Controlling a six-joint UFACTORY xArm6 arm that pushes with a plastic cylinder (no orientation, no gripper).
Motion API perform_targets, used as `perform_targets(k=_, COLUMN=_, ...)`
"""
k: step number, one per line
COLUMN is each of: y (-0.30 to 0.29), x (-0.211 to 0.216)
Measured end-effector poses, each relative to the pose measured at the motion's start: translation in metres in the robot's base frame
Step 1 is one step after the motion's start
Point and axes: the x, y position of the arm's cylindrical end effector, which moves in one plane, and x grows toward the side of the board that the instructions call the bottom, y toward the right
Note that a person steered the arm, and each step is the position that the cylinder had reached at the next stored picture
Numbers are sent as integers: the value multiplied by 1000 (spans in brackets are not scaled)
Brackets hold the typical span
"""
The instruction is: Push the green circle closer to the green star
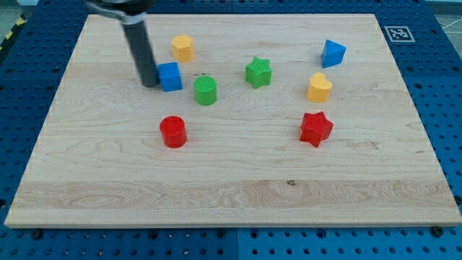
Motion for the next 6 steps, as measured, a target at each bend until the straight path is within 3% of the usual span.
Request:
perform_targets(k=3, y=13, x=18)
perform_targets(k=4, y=47, x=25)
perform_targets(k=6, y=97, x=-1)
